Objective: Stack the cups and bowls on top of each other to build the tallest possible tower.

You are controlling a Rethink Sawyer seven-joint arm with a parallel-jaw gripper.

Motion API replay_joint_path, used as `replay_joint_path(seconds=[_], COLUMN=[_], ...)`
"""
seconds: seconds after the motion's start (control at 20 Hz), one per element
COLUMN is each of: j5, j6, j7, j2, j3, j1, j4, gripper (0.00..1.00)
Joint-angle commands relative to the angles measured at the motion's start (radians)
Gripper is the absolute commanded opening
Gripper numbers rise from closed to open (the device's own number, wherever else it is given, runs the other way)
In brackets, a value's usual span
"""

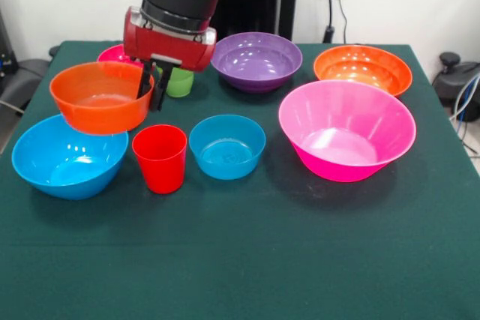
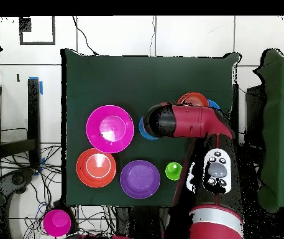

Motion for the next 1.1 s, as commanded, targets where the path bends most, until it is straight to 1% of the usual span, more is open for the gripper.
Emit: replay_joint_path(seconds=[0.05,0.3,0.6,0.75,0.9,1.1], j5=[-0.012,-0.006,-0.004,0.001,0.000,-0.008], j6=[0.058,0.053,0.038,0.046,0.026,0.012], j7=[0.016,0.019,0.031,0.025,0.029,0.009], j2=[0.112,0.148,0.171,0.184,0.194,0.195], j3=[0.106,0.112,0.104,0.107,0.110,0.121], j1=[0.000,-0.001,0.001,-0.002,-0.007,-0.014], j4=[-0.078,-0.111,-0.135,-0.153,-0.153,-0.148], gripper=[0.00,0.00,0.00,0.00,0.00,0.00])
